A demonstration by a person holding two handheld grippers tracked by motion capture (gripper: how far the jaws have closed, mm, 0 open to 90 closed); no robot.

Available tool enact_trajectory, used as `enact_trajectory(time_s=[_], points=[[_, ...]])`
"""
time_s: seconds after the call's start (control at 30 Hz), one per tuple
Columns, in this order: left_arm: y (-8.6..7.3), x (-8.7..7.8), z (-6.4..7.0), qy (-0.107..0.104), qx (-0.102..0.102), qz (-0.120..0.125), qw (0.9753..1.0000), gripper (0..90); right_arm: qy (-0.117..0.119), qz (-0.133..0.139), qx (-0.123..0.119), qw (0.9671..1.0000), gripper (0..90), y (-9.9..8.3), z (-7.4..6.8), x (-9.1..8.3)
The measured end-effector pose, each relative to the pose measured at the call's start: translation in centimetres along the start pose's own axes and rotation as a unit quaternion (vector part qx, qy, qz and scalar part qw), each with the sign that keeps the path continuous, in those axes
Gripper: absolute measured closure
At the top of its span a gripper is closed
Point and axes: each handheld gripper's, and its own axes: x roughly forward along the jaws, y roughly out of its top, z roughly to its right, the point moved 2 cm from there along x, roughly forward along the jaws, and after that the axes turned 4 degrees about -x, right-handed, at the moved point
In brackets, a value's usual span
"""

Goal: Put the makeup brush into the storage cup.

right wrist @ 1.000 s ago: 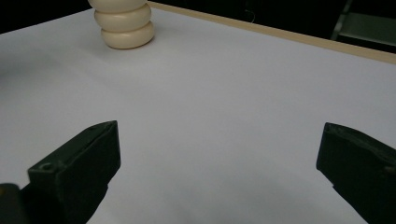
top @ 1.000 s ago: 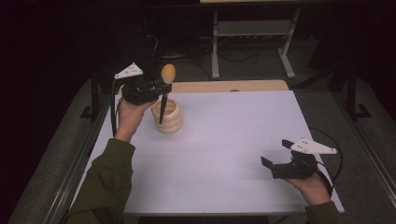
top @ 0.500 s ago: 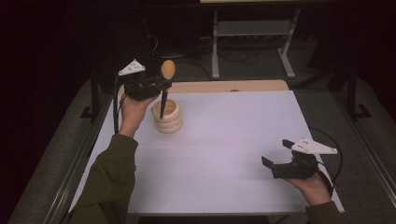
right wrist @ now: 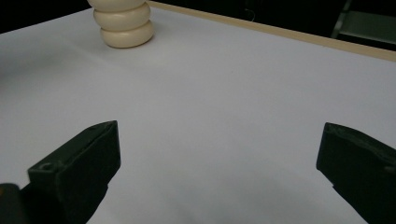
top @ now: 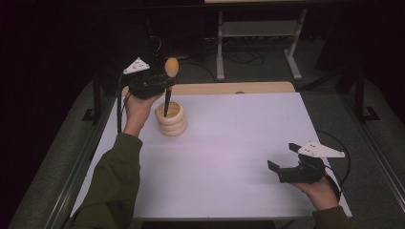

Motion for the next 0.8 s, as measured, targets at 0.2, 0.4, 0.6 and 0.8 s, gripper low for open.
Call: enact_trajectory(time_s=[0.2, 0.4, 0.6, 0.8], points=[[-0.5, 0.5, -0.4, 0.004, 0.0, -0.004, 1.0, 62.6, 0.001, 0.001, 0.001, 1.0, 0.0, -0.1, 0.0, 0.0], [-0.9, 0.9, -0.5, 0.008, 0.004, -0.008, 0.9999, 62.6, 0.001, -0.001, 0.001, 1.0, 0.0, -0.1, 0.0, 0.0], [-1.6, 1.3, -0.8, 0.008, 0.0, -0.01, 0.9999, 62.6, 0.001, 0.0, 0.002, 1.0, 0.0, -0.2, 0.1, 0.0], [-2.2, 1.7, -1.1, 0.007, -0.005, -0.011, 0.9999, 62.6, 0.002, -0.001, 0.004, 1.0, 0.0, -0.2, 0.0, 0.1]])
